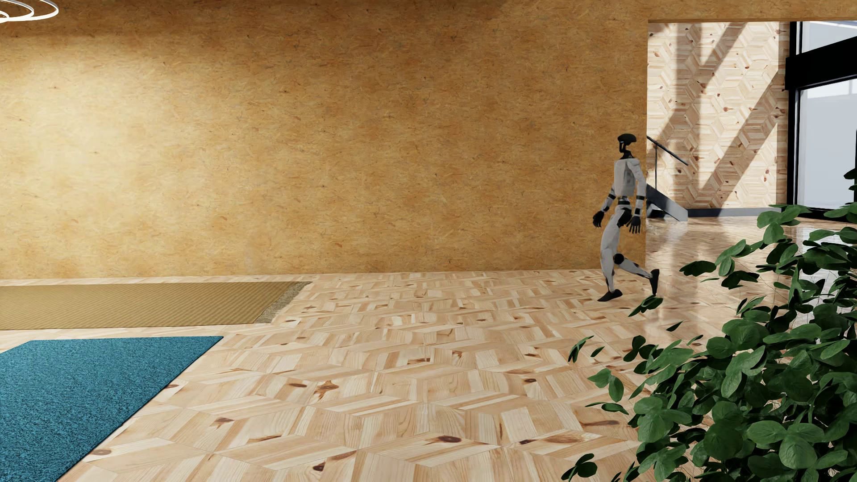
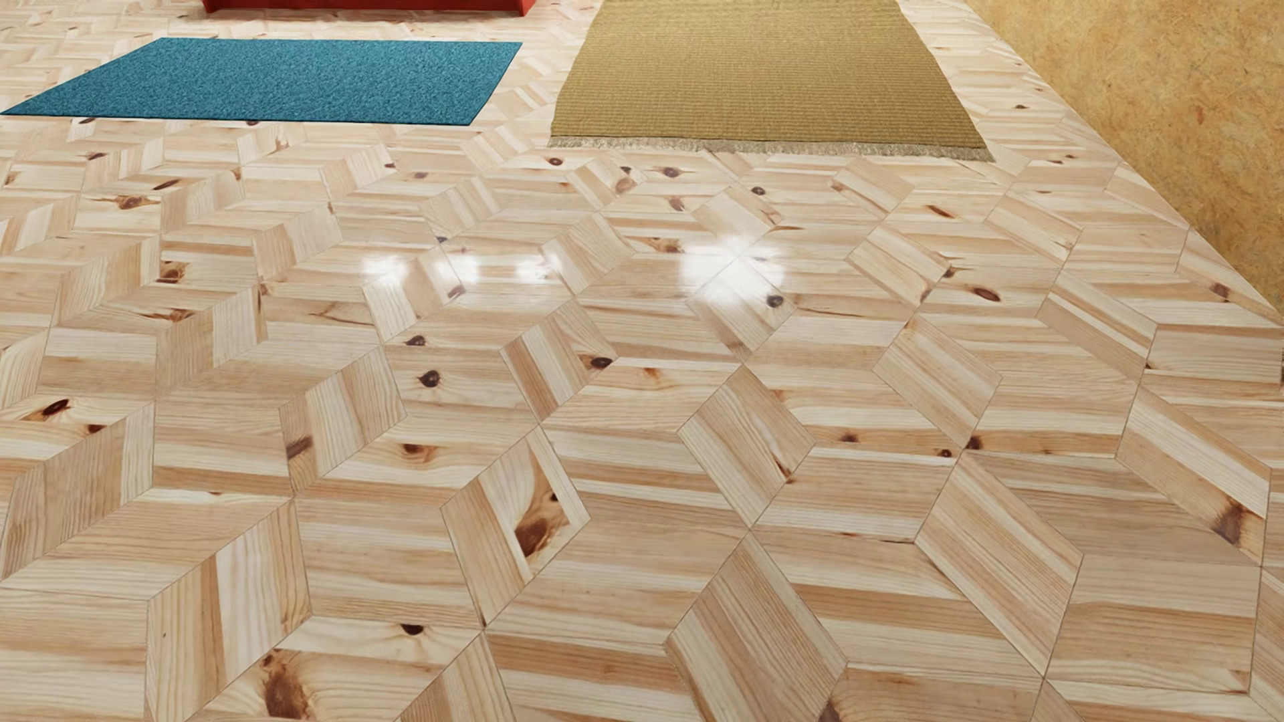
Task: Advance
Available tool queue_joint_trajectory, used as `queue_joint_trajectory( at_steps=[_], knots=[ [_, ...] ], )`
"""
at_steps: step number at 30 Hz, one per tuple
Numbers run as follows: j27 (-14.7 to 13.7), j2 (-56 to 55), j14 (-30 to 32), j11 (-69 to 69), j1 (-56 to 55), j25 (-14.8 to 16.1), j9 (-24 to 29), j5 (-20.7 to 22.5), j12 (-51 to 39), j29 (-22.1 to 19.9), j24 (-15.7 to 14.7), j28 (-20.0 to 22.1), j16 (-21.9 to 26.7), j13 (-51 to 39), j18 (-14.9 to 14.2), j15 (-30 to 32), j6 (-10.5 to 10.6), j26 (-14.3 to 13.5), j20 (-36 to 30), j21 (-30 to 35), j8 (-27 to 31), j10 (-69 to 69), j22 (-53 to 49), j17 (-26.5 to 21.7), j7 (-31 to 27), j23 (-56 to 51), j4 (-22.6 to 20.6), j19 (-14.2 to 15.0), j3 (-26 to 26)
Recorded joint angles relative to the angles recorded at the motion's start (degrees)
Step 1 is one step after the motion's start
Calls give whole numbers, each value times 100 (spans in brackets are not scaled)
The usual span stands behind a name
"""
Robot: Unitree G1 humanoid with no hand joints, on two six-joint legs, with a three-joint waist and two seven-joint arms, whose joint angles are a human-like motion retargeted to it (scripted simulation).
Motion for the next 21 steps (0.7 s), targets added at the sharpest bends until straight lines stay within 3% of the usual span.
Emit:
queue_joint_trajectory(
  at_steps=[2,3,6,8,9,10,11,12,14,16,17,19,21],
  knots=[
    [0,-984,-644,1280,928,0,111,59,-128,0,0,0,55,115,0,-2010,68,0,271,262,0,-173,-248,41,0,230,-55,0,-347],
    [0,-1444,-1009,1420,1403,0,143,97,-256,0,0,0,103,184,0,-2368,115,0,346,347,0,-299,-311,68,0,385,-29,0,-597],
    [0,-2356,-2155,-98,2720,0,160,164,-583,0,0,0,317,510,0,-2294,314,0,560,429,0,-779,-751,93,0,530,289,0,-1445],
    [0,-2583,-2789,-2281,3242,0,88,109,-860,0,0,0,448,759,0,-1722,382,0,707,240,0,-886,-1078,99,0,349,443,0,-1792],
    [0,-2579,-2975,-3071,3384,0,-16,67,-1020,0,0,0,499,832,0,-1789,393,0,808,283,0,-885,-1173,98,0,427,481,0,-1941],
    [0,-2452,-3044,-5331,3554,0,-73,66,-1178,0,0,0,521,907,0,-1073,429,0,937,306,0,-861,-1237,112,0,492,613,0,-2054],
    [0,-2636,-2854,-3922,3624,0,-106,72,-1297,0,0,0,502,944,0,-1507,463,0,1079,314,0,-815,-1233,118,0,602,673,0,-2100],
    [0,-2747,-2480,-3469,3804,0,-90,149,-1371,0,0,0,484,982,0,-1513,516,0,1156,449,0,-722,-1199,141,0,794,796,0,-2125],
    [0,-2760,-759,-2666,3774,0,-94,297,-1219,0,0,0,332,949,0,-1376,661,0,1266,769,0,206,-1077,184,0,1234,887,0,-2118],
    [0,-2467,947,-2281,2831,0,-145,502,-1073,0,0,0,295,960,0,-2062,647,0,957,668,0,1915,-1010,214,0,1104,1038,0,-2081],
    [0,-2178,1478,-2252,2152,0,-80,663,-1030,0,0,0,340,904,0,-2413,610,0,693,718,0,2943,-1030,235,0,984,1082,0,-1957],
    [0,-1362,565,-2478,1242,0,58,789,-918,0,0,0,238,695,0,-2732,525,0,572,727,0,4095,-911,188,0,720,1050,0,-1570],
    [0,-537,25,-2934,439,0,131,740,-721,0,0,0,124,353,0,-2838,387,0,481,633,0,3750,-806,97,0,563,946,0,-930]
  ],
)
